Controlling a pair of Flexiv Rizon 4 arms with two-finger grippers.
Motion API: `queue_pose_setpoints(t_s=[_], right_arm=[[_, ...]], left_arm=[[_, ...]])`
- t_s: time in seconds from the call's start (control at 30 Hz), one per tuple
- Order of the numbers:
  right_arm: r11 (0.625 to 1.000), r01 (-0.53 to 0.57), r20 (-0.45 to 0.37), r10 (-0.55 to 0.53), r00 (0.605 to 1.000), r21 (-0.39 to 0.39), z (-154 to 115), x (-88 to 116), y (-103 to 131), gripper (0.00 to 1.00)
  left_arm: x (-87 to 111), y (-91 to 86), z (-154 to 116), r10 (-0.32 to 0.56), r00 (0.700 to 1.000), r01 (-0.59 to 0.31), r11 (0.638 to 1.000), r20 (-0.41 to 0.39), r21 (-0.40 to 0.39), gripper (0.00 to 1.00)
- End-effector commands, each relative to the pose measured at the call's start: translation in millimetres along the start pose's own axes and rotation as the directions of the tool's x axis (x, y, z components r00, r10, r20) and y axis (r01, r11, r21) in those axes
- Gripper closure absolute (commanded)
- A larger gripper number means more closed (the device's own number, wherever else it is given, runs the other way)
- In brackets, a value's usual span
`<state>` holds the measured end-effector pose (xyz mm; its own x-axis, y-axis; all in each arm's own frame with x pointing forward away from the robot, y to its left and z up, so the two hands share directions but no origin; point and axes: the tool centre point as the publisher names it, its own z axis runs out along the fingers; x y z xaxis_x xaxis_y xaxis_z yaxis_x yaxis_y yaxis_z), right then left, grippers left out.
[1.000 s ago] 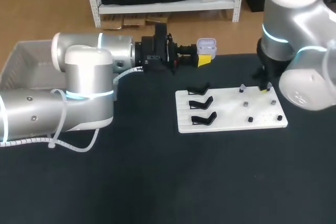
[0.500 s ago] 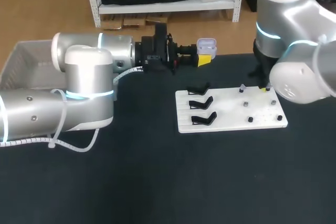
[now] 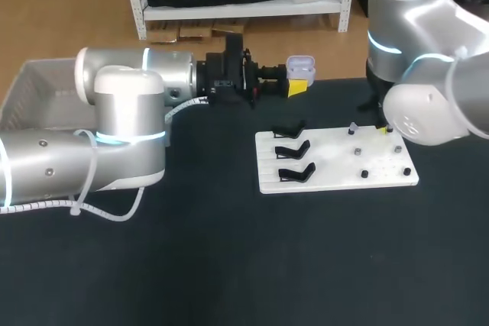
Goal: Pick up each earbud case from the left stands, insert the matching earbuds, close the lid, and place the case in the box.
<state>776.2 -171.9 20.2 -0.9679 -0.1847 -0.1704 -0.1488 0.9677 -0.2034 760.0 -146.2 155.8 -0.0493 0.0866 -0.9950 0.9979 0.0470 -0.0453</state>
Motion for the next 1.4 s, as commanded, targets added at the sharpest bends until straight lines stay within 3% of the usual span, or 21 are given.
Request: queue_pose_setpoints(t_s=[0.03, 0.23, 0.27, 0.47, 0.73, 1.0, 1.07, 1.4], right_arm=[[1.000, -0.004, -0.001, 0.004, 1.000, 0.004, 1.2, -1.6, 0.6, 0.72], [1.000, -0.005, -0.006, 0.005, 1.000, 0.011, 1.4, -1.2, 0.7, 0.89], [1.000, -0.005, -0.007, 0.005, 1.000, 0.012, 1.3, -0.7, 0.8, 1.00], [1.000, -0.006, -0.008, 0.007, 1.000, 0.022, -6.3, 1.4, -1.7, 1.00], [0.998, -0.059, -0.003, 0.059, 0.998, -0.036, -79.9, 10.9, -9.7, 1.00], [0.996, -0.051, -0.025, 0.050, 0.998, -0.068, -135.5, 28.2, 5.6, 1.00], [0.996, -0.071, 0.007, 0.071, 0.997, -0.059, -145.4, 32.5, 10.5, 1.00], [0.996, -0.071, 0.007, 0.071, 0.997, -0.059, -145.4, 32.5, 10.5, 1.00]], left_arm=[[0.4, 1.6, 0.6, 0.000, 1.000, 0.000, 1.000, 0.001, 0.003, 1.00], [0.4, 1.6, 0.6, 0.000, 1.000, 0.000, 1.000, 0.001, 0.003, 1.00], [0.4, 1.6, 0.6, 0.000, 1.000, 0.000, 1.000, 0.001, 0.003, 1.00], [0.4, 1.6, 0.6, 0.000, 1.000, 0.000, 1.000, 0.001, 0.003, 1.00], [0.4, 1.6, 0.6, 0.000, 1.000, 0.000, 1.000, 0.001, 0.003, 1.00], [0.4, 1.6, 0.6, 0.000, 1.000, 0.000, 1.000, 0.001, 0.003, 1.00], [0.4, 1.6, 0.6, 0.000, 1.000, 0.000, 1.000, 0.001, 0.003, 1.00], [0.4, 1.6, 0.6, 0.000, 1.000, 0.000, 1.000, 0.001, 0.003, 1.00]])
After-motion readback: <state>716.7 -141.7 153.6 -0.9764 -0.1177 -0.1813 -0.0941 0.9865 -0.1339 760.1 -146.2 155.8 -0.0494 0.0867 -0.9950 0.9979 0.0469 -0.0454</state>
